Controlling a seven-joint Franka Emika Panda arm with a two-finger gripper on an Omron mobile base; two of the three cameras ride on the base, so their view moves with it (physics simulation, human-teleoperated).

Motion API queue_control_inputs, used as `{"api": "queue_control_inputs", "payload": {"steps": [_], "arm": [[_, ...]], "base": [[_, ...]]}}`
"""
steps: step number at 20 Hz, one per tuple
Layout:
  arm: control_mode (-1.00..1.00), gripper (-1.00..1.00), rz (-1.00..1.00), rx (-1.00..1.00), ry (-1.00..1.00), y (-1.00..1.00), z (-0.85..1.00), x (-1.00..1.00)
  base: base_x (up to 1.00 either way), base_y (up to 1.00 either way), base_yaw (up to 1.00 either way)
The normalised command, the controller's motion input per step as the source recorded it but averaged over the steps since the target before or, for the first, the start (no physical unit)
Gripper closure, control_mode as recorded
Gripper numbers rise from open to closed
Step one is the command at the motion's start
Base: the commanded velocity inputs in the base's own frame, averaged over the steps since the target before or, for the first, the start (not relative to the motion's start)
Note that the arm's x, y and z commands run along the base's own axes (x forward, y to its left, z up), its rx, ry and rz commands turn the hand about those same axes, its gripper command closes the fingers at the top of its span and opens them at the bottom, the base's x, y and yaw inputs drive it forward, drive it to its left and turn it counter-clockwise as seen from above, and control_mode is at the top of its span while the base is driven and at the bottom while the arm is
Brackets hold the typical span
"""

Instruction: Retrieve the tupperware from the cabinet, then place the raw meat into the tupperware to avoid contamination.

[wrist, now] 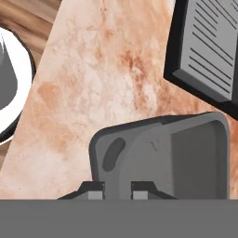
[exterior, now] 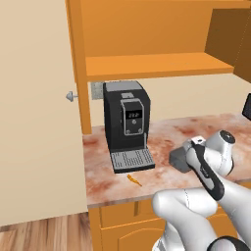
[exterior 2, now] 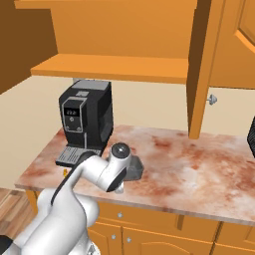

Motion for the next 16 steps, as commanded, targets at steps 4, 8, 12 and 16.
{"api": "queue_control_inputs", "payload": {"steps": [4, 8, 12, 16], "arm": [[-1.00, 1.00, 0.00, 0.00, -0.01, 0.00, -0.14, 0.14], [-1.00, 1.00, 0.00, -0.01, -0.02, 0.00, -0.18, 0.18], [-1.00, 1.00, 0.00, -0.01, -0.02, -0.02, -0.19, 0.20], [-1.00, 1.00, 0.00, -0.01, -0.02, -0.02, -0.17, 0.16]], "base": [[0.00, 0.00, 0.00], [0.00, 0.00, 0.00], [0.00, 0.00, 0.00], [0.00, 0.00, 0.00]]}}
